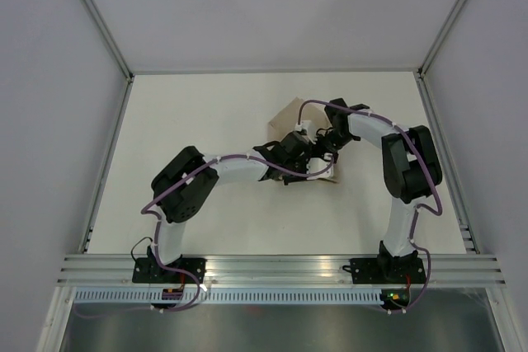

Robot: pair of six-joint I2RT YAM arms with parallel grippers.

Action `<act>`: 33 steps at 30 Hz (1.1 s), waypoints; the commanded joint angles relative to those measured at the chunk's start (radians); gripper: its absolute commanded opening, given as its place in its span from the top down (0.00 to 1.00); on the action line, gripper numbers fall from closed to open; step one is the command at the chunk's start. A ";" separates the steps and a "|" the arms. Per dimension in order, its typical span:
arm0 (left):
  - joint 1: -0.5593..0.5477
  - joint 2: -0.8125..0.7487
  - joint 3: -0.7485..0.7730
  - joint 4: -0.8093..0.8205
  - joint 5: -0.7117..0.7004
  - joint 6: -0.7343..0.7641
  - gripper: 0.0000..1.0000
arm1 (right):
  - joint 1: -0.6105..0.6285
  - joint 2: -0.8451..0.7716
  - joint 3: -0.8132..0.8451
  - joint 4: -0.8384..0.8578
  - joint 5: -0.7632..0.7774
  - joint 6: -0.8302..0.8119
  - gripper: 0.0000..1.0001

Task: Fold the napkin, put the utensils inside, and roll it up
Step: Roll the napkin at the center of the board.

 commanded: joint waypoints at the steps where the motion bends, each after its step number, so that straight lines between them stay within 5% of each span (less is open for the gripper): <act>1: 0.008 0.036 0.037 -0.098 0.092 -0.106 0.98 | -0.032 -0.087 -0.023 0.016 0.017 0.018 0.41; 9: 0.074 0.059 0.062 -0.140 0.237 -0.195 0.98 | -0.109 -0.193 -0.098 0.070 -0.029 0.041 0.40; 24: 0.219 0.171 0.195 -0.289 0.542 -0.319 0.98 | -0.172 -0.515 -0.447 0.424 -0.099 -0.022 0.37; 33: 0.269 0.275 0.281 -0.362 0.692 -0.345 0.98 | -0.005 -0.570 -0.565 0.606 0.017 -0.066 0.32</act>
